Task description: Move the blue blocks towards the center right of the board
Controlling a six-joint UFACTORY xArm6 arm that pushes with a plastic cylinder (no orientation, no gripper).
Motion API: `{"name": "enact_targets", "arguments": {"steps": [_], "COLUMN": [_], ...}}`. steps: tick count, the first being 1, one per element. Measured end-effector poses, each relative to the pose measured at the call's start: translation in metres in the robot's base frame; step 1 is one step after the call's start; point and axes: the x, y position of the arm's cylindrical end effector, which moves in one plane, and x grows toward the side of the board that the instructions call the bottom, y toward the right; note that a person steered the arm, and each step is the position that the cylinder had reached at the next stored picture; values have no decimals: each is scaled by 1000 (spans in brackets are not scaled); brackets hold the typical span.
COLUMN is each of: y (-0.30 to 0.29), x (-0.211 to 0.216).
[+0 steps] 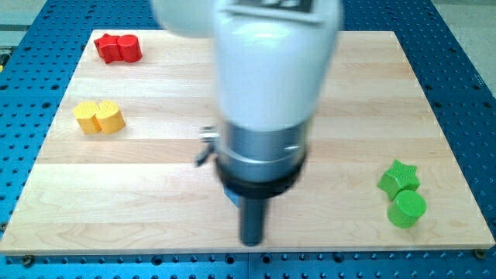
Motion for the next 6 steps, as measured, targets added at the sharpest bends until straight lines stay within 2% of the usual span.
{"name": "enact_targets", "arguments": {"steps": [1, 4, 5, 6], "y": [-1, 91, 104, 139], "x": [-36, -150, -209, -224]}}
